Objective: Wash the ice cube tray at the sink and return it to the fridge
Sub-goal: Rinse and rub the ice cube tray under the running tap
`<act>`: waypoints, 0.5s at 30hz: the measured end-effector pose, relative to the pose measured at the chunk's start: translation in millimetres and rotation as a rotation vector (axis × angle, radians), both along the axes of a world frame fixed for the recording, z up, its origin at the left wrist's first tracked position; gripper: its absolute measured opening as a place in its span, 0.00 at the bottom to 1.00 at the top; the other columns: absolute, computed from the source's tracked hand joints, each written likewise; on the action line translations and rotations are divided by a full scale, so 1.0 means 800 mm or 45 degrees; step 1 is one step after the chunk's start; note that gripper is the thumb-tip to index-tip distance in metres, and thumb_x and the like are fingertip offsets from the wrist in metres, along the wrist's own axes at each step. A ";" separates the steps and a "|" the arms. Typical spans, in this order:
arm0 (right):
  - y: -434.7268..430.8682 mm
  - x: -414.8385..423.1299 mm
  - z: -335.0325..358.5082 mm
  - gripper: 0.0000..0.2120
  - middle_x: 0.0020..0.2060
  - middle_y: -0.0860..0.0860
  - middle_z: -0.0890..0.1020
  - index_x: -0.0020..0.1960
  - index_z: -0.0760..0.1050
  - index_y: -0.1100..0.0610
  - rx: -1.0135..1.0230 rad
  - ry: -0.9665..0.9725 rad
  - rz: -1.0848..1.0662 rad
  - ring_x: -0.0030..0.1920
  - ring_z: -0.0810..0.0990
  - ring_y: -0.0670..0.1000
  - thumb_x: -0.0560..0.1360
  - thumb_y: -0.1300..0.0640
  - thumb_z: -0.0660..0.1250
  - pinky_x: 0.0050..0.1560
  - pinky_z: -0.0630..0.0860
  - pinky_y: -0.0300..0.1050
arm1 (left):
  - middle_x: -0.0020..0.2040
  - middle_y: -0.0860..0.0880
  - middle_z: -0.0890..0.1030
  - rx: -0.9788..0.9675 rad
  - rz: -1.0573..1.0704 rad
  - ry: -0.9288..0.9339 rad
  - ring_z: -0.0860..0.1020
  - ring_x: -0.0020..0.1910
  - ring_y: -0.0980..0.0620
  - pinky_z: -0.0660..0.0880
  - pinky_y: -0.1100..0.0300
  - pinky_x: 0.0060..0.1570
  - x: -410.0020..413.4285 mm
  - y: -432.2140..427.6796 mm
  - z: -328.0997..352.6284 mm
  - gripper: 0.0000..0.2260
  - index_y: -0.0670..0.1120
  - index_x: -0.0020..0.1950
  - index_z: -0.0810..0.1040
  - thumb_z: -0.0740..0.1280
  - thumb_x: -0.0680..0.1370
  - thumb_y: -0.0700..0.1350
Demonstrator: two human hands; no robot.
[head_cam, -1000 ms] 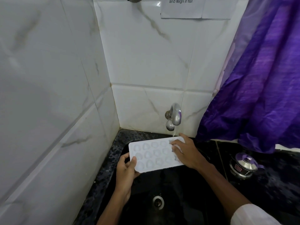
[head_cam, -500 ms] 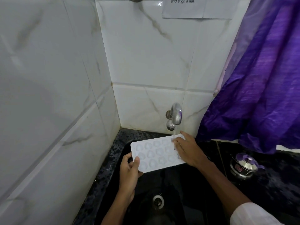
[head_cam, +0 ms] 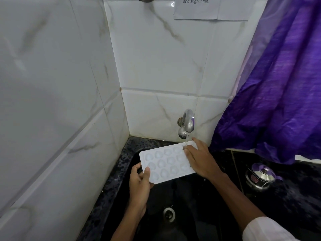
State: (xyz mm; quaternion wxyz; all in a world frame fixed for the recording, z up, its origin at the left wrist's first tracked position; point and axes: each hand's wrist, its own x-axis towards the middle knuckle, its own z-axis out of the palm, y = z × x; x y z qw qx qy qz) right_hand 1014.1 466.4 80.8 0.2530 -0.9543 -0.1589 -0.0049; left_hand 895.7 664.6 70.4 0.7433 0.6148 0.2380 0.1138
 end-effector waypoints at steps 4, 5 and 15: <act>0.001 -0.001 0.005 0.18 0.78 0.52 0.57 0.62 0.78 0.51 0.126 0.152 -0.002 0.77 0.52 0.52 0.84 0.47 0.52 0.70 0.60 0.37 | 0.52 0.46 0.85 0.003 0.025 -0.011 0.85 0.47 0.50 0.83 0.54 0.42 0.002 0.000 0.005 0.11 0.45 0.66 0.71 0.62 0.83 0.42; 0.000 0.000 0.008 0.18 0.78 0.51 0.57 0.60 0.79 0.52 0.158 0.194 -0.004 0.77 0.53 0.52 0.84 0.48 0.53 0.67 0.58 0.34 | 0.52 0.46 0.85 0.004 0.031 -0.007 0.85 0.48 0.50 0.83 0.54 0.42 0.002 0.000 0.006 0.11 0.45 0.66 0.71 0.62 0.83 0.43; -0.012 -0.008 0.015 0.08 0.73 0.51 0.64 0.52 0.75 0.53 0.265 -0.085 0.072 0.73 0.64 0.50 0.83 0.59 0.57 0.67 0.57 0.37 | 0.54 0.45 0.84 -0.055 0.132 0.017 0.85 0.47 0.50 0.82 0.53 0.44 0.008 0.002 0.008 0.11 0.44 0.65 0.71 0.62 0.83 0.42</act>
